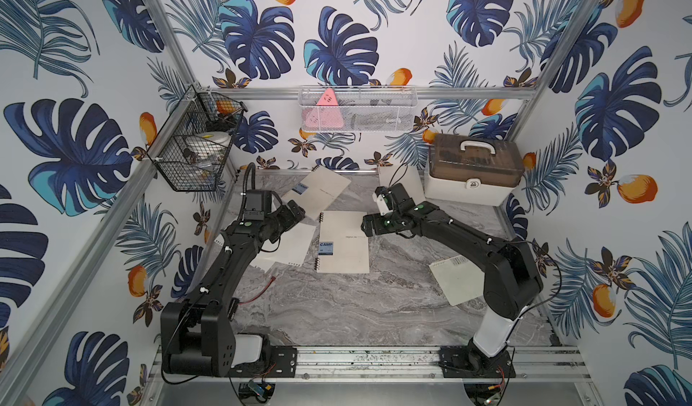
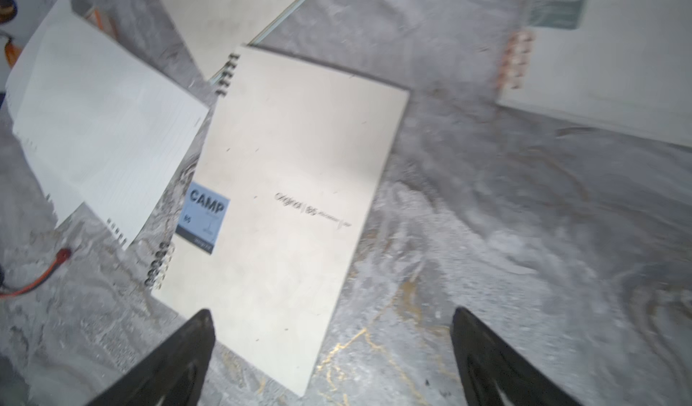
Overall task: Tear off pages from different notebooks
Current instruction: Adjust the notebook at the center of the board, then move the notebook to the center of the board.
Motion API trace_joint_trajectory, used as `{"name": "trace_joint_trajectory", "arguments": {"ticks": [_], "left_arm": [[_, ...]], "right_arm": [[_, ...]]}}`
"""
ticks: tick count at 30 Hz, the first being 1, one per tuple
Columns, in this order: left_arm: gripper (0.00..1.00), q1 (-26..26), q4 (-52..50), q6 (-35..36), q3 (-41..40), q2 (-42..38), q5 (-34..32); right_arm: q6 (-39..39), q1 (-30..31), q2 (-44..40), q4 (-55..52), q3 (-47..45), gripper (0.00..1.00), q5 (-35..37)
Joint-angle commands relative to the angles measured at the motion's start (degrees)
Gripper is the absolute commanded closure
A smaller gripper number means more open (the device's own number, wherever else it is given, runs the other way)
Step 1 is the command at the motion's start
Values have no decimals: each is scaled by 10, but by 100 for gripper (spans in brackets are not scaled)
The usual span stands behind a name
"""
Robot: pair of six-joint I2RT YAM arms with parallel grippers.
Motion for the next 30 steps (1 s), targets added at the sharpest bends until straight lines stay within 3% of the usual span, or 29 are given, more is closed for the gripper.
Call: {"name": "trace_joint_trajectory", "arguments": {"ticks": [1,3,6,12,17,25,30], "left_arm": [[1,-26,14,30,2,-4,-6],[1,-37,11,37,3,-1,-11],[1,-46,16,41,0,4,-4],[1,-58,19,44,-5,13,4],[1,-64,13,48,-6,2,-8],[1,-69,2,51,-5,-10,-25],[1,-71,-5,53,-8,-18,-43]], "right_arm": [[19,-86,-19,-40,-17,0,-27],[26,-130,-52,-42,-54,0,-18],[32,-156,-116,-59,-114,0,67],[106,-195,-160,-164,-177,0,81],[136,-225,-160,-135,-250,0,39],[179,-230,-122,-56,-289,0,-47],[180,-229,-95,-21,-294,0,-44]]}}
